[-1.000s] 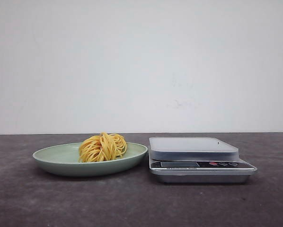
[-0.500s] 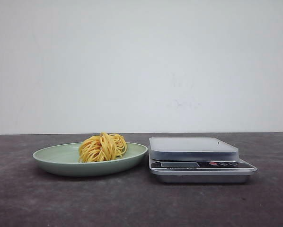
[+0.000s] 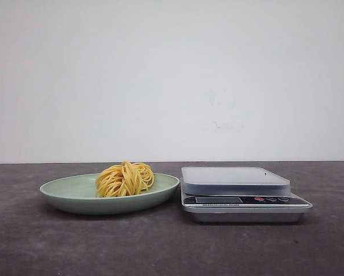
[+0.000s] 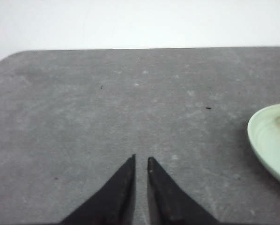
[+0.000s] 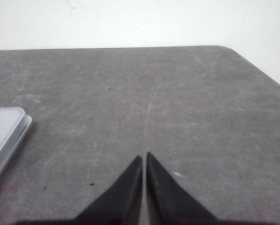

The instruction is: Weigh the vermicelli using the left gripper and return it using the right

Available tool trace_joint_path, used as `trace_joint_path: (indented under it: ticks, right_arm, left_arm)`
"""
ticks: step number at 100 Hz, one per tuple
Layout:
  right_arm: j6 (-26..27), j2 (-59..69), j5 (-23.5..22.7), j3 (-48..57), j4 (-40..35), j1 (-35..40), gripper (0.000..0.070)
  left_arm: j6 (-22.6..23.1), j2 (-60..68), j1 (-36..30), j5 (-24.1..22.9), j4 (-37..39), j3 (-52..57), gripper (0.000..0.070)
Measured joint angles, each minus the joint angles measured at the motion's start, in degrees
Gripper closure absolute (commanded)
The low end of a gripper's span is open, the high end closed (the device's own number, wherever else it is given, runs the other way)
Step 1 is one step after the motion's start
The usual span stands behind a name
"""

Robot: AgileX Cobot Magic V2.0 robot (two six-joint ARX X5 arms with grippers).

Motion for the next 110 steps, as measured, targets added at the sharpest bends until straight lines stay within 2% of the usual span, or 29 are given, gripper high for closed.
trace_joint_path:
  ticks: [33,42,64,75,88,101,110]
  right_arm:
    - [0.0,0.0,-0.1,0.0,0.2,0.0,0.0696]
    - [0.5,0.0,-0.4,0.0,0.2,0.0,0.0696]
    - [4.1,0.0,-0.7,0.0,1.5,0.0,0.0696]
    - [7.1,0.0,-3.9,0.0,4.2,0.0,0.0697]
    - [13.3,0.2,-8.3,2.7,3.2,0.0,0.0697]
    - [17.3,1.7,-10.4,10.0,-0.3,0.0,0.0697]
    - [18.1,4.2,-11.1,15.9,-4.0,0.1,0.0697]
  left_arm:
    - [2.0,0.0,0.0,-0.2,0.2,0.0,0.069]
    - [1.2,0.0,0.0,-0.3,2.4,0.0,0.069]
    - [-4.3,0.0,0.0,1.6,6.6,0.0,0.0689]
    - [-7.2,0.0,0.0,1.8,8.3,0.0,0.0689]
    - [-14.1,0.2,0.0,3.5,9.5,0.7,0.0689]
    - [-20.4,3.7,0.0,5.4,8.0,7.0,0.0689]
    - [-22.2,7.8,0.0,6.8,7.6,14.7,0.0689]
